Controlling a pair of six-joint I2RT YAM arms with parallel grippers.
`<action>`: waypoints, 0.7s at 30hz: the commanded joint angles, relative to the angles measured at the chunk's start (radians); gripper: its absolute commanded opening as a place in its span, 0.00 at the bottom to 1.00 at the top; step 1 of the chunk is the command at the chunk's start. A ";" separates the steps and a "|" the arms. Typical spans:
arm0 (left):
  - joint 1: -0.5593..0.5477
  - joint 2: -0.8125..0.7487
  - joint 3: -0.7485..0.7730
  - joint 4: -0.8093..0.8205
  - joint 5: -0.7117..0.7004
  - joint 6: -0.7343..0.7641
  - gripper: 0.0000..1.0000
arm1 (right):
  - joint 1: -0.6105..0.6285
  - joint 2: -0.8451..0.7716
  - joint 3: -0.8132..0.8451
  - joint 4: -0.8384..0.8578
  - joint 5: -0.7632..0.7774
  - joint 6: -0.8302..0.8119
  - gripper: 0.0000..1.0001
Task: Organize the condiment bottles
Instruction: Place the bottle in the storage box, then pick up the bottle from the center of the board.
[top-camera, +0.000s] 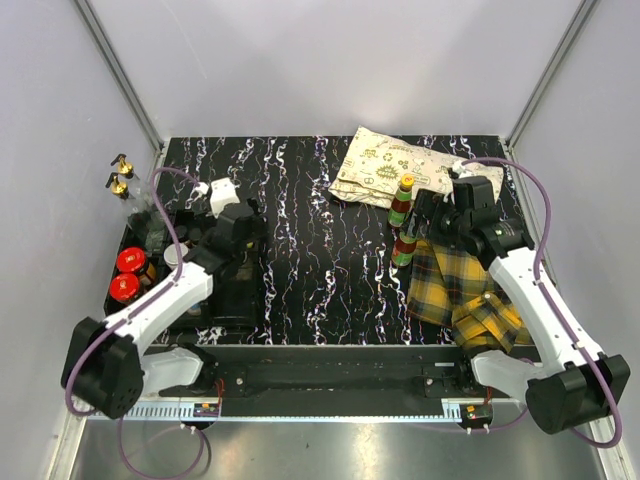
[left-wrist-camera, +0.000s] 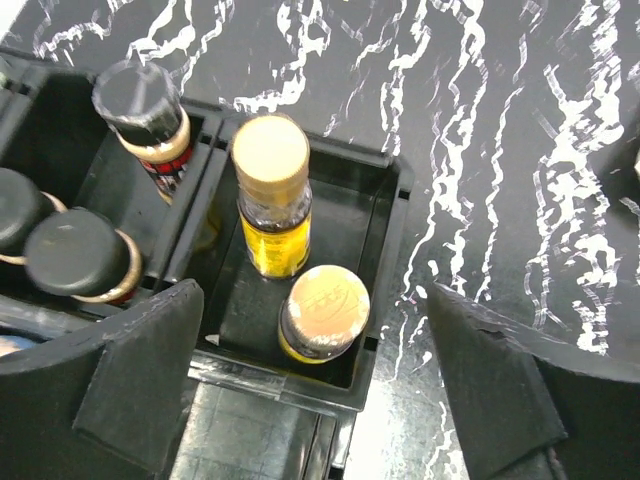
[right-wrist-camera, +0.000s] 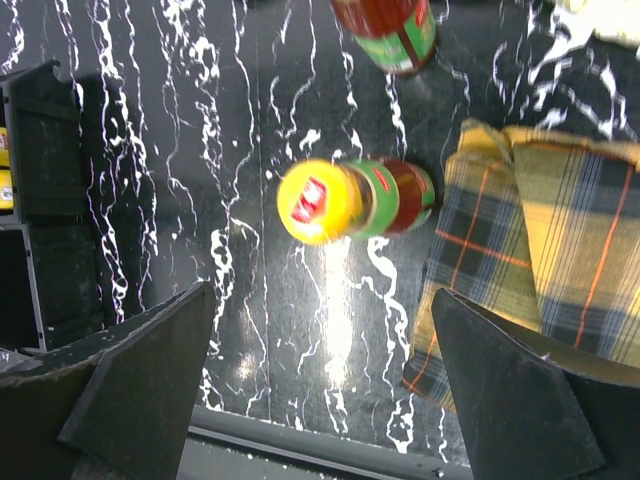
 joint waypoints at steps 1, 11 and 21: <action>0.003 -0.115 0.040 0.000 0.015 0.057 0.99 | -0.003 0.039 0.096 0.013 0.027 -0.059 1.00; 0.003 -0.331 0.055 -0.134 0.052 0.091 0.99 | -0.002 0.193 0.184 -0.030 0.126 -0.111 0.98; 0.003 -0.480 0.083 -0.244 0.038 0.109 0.99 | 0.033 0.250 0.231 -0.072 0.125 -0.117 0.89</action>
